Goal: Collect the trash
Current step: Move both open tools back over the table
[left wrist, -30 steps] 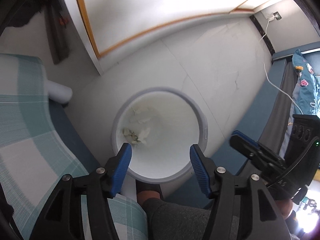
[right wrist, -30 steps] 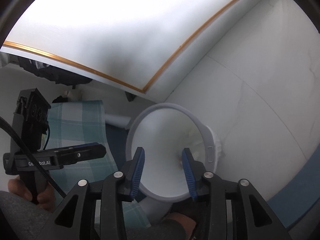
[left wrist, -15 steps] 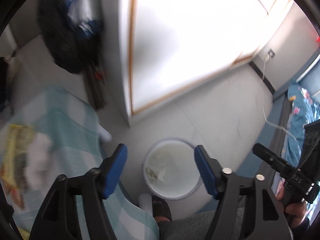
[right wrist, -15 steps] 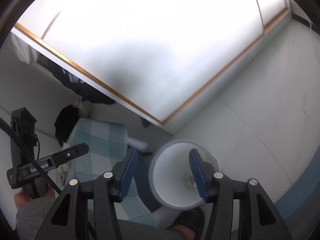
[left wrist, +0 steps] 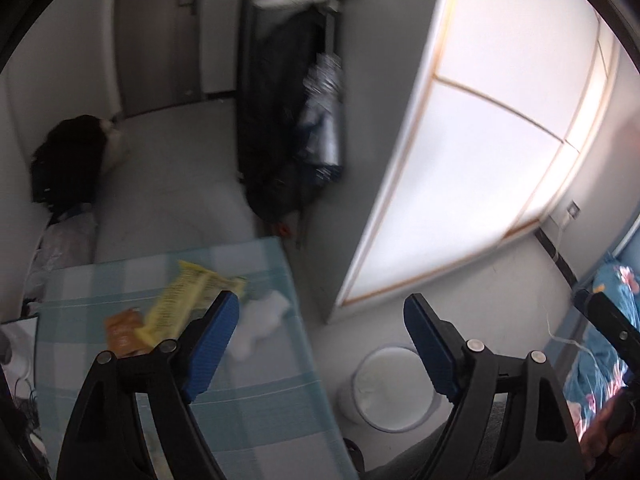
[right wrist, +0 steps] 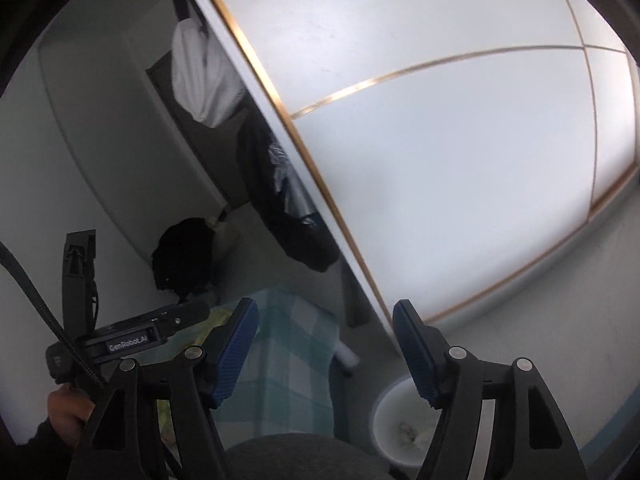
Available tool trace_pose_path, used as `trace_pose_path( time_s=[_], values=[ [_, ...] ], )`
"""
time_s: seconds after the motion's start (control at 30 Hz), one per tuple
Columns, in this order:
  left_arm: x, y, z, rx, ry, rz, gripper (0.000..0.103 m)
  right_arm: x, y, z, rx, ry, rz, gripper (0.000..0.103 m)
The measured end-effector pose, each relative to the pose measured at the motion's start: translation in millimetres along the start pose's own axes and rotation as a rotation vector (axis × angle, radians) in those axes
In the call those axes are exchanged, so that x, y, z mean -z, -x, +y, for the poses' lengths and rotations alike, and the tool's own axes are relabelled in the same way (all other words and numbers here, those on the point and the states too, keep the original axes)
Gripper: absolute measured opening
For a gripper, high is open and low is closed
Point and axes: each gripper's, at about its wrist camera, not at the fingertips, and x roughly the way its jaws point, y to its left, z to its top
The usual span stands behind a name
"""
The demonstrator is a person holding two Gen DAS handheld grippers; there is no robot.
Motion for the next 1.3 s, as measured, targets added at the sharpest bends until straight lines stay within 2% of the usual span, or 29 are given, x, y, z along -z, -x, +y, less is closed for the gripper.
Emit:
trace_pose_path(
  time_s=[0.13, 0.27, 0.5, 0.63, 0.93, 1.03, 1.13, 1.3],
  values=[
    [-0.8, 29.9, 34.1, -0.048, 0.058, -0.070, 0.087, -0.2, 7.8, 50.8, -0.060, 0.081, -0.036, 0.077],
    [7.8, 52.0, 62.9, -0.074, 0.096, -0.106, 0.088, 5.7, 8.8, 94.6, -0.107, 0.126, -0.030, 0.079],
    [23.8, 85.9, 116.0, -0.121, 0.164, -0.178, 0.093, 24.3, -21.1, 162.9, -0.168, 0.193, 0.014, 0.083],
    [29.2, 82.9, 137.6, -0.172, 0.170, -0.190, 0.094, 37.4, -43.0, 185.2, -0.172, 0.219, 0.047, 0.085],
    [61.1, 68.1, 190.5, -0.196, 0.220, -0.181, 0.094, 79.0, -97.1, 188.9, -0.097, 0.284, 0.181, 0.086],
    [67.3, 58.0, 202.0, -0.220, 0.216, -0.150, 0.094, 89.5, -117.2, 183.7, -0.061, 0.292, 0.242, 0.086],
    [65.3, 60.4, 203.2, -0.193, 0.204, -0.148, 0.094, 94.2, -130.0, 179.1, -0.032, 0.284, 0.283, 0.086],
    [63.5, 59.0, 202.5, -0.190, 0.164, -0.147, 0.094, 95.2, -156.7, 177.0, 0.013, 0.298, 0.337, 0.086]
  ],
)
